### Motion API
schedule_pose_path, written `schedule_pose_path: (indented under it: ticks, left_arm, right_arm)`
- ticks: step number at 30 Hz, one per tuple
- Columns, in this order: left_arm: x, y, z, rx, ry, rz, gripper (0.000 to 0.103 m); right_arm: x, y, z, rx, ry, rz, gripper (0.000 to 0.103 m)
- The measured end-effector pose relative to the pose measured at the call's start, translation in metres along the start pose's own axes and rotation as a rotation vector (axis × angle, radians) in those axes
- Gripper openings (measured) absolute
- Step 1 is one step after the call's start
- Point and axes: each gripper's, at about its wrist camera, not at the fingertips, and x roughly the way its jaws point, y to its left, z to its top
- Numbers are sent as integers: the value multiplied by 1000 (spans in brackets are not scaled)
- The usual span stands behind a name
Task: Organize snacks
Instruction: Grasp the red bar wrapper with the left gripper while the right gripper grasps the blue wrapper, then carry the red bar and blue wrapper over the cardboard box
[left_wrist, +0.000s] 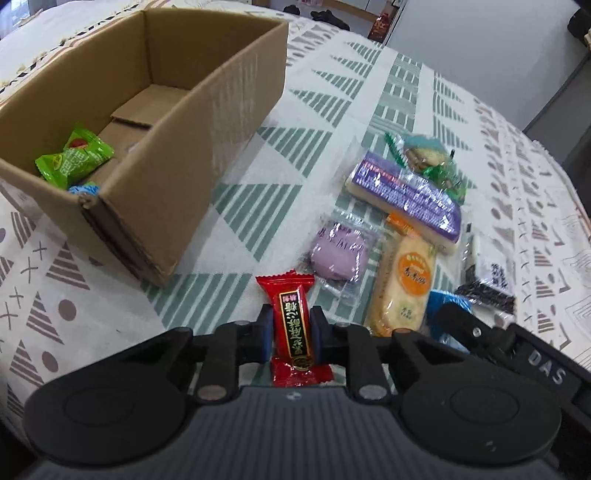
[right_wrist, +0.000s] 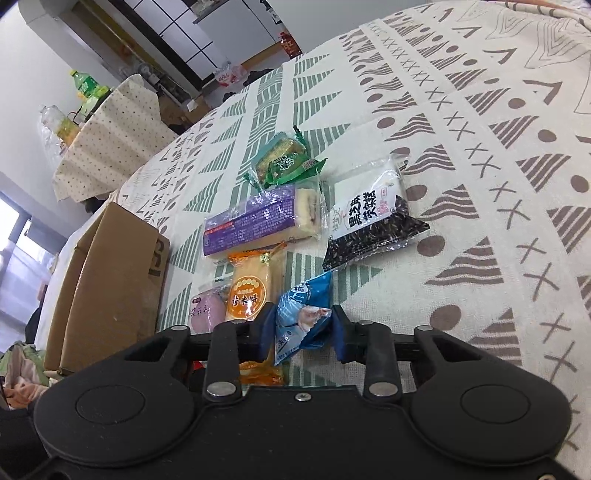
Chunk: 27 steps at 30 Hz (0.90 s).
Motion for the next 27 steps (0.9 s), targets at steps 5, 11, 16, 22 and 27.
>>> schedule_pose_path:
  ticks: [5, 11, 16, 22, 27]
  left_arm:
    - [-16, -1, 4, -1, -31, -41, 20]
    - [-33, 2, 11, -12, -81, -46, 20]
    - [-47, 8, 16, -25, -96, -80, 20]
    - [-62, 5, 19, 5, -102, -128, 20]
    - [-76, 12, 24, 9, -123, -172, 19]
  right_arm:
    - [-19, -2, -3, 31, -48, 14, 31]
    - [-38, 3, -6, 35, -85, 25, 29]
    - [-56, 12, -9, 31, -118, 22, 29]
    - [-82, 26, -10, 22, -164, 29, 29]
    - [-95, 44, -7, -13, -192, 20, 28]
